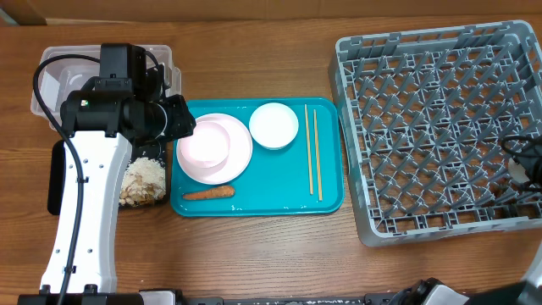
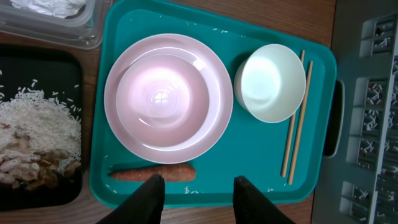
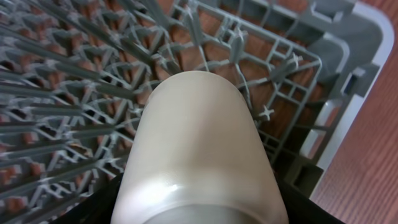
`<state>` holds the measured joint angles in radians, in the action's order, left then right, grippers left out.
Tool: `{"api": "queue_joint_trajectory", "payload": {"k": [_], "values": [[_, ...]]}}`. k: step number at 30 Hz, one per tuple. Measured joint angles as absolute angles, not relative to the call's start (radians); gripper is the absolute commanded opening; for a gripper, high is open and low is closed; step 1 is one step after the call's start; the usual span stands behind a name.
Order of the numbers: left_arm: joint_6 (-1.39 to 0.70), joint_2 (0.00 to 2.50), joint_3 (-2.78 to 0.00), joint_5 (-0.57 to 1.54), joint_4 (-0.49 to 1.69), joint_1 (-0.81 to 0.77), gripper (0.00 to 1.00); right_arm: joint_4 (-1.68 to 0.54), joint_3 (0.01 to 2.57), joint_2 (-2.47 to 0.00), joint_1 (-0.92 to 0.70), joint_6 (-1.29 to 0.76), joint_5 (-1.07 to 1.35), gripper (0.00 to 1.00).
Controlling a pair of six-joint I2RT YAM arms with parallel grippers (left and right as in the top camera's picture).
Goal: Sort waste into correct bins and load items into the dishwasher
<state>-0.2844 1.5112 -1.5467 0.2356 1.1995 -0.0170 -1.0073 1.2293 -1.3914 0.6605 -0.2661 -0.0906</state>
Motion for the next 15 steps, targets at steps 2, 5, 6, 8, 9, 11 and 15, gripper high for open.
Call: {"api": "queue_joint_trajectory", "payload": {"k": [2, 5, 6, 8, 9, 11, 15], "values": [[-0.284, 1.511, -1.547, 0.234, 1.201, -0.017, 0.39, -1.024, 1.229, -1.439, 0.661, -0.271, -0.102, 0.45], [-0.284, 1.511, -1.547, 0.233, 1.201, -0.017, 0.40, -1.024, 1.230, -1.500, 0.661, -0.274, -0.105, 0.45], [-0.284, 1.511, -1.547, 0.233, 1.201, -0.017, 0.40, -1.027, 1.230, -1.523, 0.661, -0.276, -0.100, 0.45], [-0.284, 1.511, -1.547, 0.233, 1.201, -0.017, 0.39, -1.026, 1.230, -1.537, 0.661, -0.276, -0.096, 0.46], [-0.284, 1.511, -1.547, 0.233, 1.201, -0.017, 0.40, -1.026, 1.230, -1.538, 0.661, -0.277, -0.093, 0.52], [-0.284, 1.511, -1.547, 0.231, 1.201, -0.017, 0.39, -1.027, 1.230, -1.538, 0.661, -0.277, -0.092, 0.64], [-0.284, 1.511, -1.547, 0.231, 1.201, -0.017, 0.40, -1.029, 1.230, -1.538, 0.662, -0.281, -0.074, 0.80]]}}
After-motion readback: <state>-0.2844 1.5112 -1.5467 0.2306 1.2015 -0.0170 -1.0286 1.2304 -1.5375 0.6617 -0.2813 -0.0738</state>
